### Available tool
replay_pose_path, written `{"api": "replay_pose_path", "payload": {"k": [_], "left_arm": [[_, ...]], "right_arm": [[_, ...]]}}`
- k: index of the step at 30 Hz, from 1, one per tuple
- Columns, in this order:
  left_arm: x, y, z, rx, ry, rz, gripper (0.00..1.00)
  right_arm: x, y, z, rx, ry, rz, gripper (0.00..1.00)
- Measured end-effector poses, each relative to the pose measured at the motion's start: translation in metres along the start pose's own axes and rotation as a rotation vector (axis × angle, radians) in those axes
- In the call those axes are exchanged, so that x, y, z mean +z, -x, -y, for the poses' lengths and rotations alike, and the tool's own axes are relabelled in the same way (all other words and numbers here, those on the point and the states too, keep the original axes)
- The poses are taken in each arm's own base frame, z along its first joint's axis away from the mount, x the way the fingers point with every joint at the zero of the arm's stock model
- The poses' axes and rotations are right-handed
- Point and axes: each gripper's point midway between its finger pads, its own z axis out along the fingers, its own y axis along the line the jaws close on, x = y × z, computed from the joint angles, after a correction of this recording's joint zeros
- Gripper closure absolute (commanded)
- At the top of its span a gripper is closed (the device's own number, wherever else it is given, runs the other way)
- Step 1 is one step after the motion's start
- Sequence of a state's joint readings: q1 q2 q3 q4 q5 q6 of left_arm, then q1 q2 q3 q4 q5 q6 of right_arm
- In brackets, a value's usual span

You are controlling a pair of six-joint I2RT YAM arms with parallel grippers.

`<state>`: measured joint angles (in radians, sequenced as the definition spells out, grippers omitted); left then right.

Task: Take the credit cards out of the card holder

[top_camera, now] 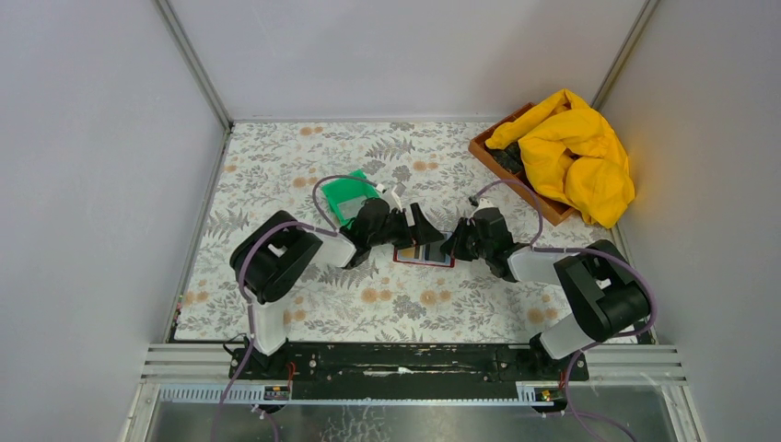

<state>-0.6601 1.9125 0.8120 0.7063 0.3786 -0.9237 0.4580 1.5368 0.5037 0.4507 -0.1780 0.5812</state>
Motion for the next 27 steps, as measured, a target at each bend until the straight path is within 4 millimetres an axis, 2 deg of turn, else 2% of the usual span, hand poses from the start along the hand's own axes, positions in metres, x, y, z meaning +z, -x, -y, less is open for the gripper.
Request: {"api": "replay_pose_path", "payload": {"k": [6,11,15,27], "left_arm": [[-0.008,0.004,0.009,0.024,-0.008,0.008,0.11],[-0.009,0.0,0.003,0.026,0.014,0.001,0.1],[-0.007,-0.005,-0.009,0.024,0.04,-0.012,0.1],[0.005,-0.006,-0.006,0.03,-0.02,-0.011,0.11]], "right_arm": [[0.001,0.001,0.0,0.0,0.0,0.003,1.0],[0.001,0.001,0.0,0.004,-0.001,0.003,1.0],[0.001,0.001,0.0,0.01,-0.001,0.003,1.0],[0.0,0.001,0.002,0.025,-0.001,0.009,1.0]]}}
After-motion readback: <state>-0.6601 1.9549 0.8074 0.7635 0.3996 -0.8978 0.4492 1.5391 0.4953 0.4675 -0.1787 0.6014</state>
